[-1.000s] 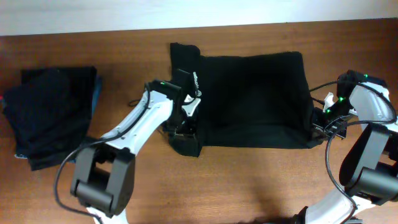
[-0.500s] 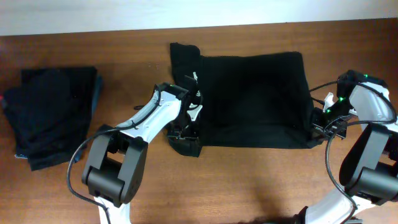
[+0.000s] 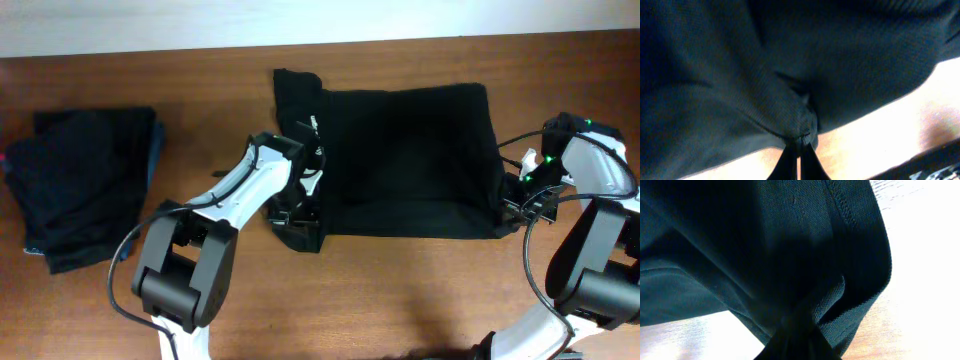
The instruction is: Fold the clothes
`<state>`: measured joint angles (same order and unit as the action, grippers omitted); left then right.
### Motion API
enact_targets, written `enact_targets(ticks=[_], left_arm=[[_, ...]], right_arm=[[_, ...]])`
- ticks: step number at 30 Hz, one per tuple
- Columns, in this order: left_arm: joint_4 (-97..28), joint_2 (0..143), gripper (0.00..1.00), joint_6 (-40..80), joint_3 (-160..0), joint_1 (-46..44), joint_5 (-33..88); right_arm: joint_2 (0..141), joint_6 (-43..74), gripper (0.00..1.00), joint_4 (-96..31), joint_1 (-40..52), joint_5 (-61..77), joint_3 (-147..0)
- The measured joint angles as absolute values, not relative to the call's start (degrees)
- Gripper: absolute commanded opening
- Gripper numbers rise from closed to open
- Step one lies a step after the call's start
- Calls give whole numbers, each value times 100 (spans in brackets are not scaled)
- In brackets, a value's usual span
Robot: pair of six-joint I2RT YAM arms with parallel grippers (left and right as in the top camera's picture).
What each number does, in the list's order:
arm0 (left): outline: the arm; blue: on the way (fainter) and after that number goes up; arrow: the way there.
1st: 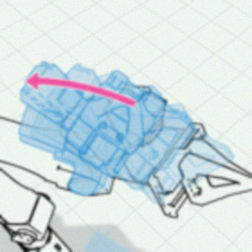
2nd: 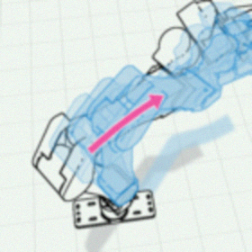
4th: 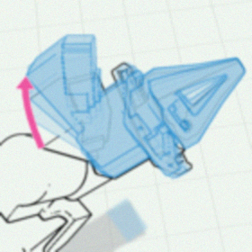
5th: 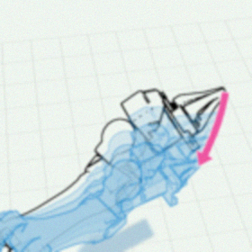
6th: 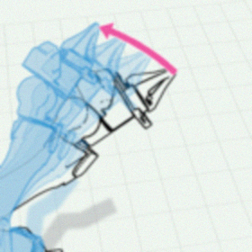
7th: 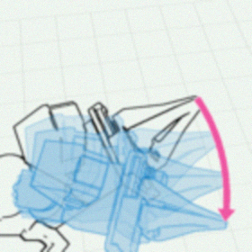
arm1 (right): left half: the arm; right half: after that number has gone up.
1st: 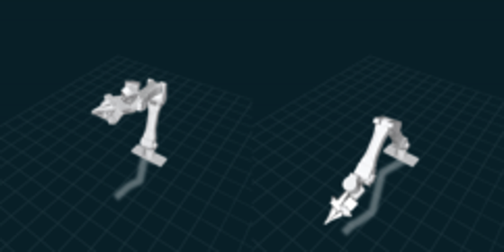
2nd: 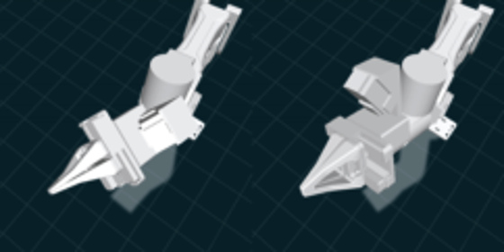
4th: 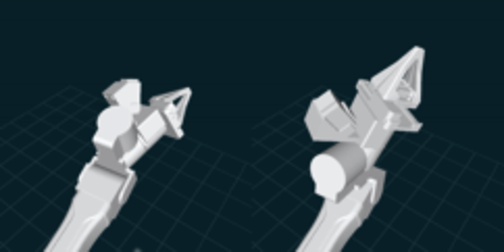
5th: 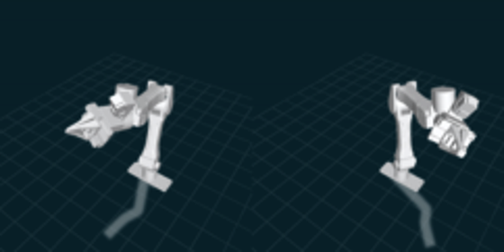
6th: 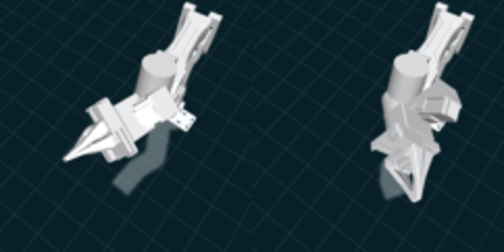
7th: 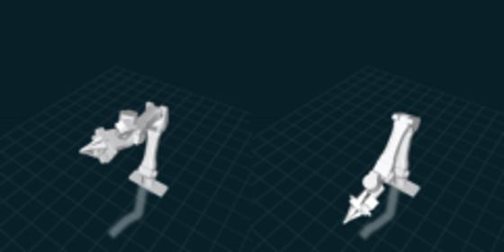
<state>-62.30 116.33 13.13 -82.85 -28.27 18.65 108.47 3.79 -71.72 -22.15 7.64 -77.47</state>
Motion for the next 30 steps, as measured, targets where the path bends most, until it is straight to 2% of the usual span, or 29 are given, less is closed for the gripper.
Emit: enact_targets(ticks=[4,6,12,21,30], left_arm=[[-6781,11596,0,1315,-8737,-2794,1446],[-6853,11402,0,1315,-9076,-2731,1162],[-6908,10427,0,1315,-9592,-2349,714],[-6904,10018,0,1315,-9601,-1280,421],[-6862,9963,0,1315,-9601,-1144,475]], right_arm=[[10847,381,11,-7159,-2215,764,-7747],[10847,377,4,-7157,-2215,766,-7747],[10814,360,4,-7244,-2215,768,-7881],[10079,360,4,-7708,-2215,808,-8761],[9513,266,4,-8001,-2215,832,-8991]])
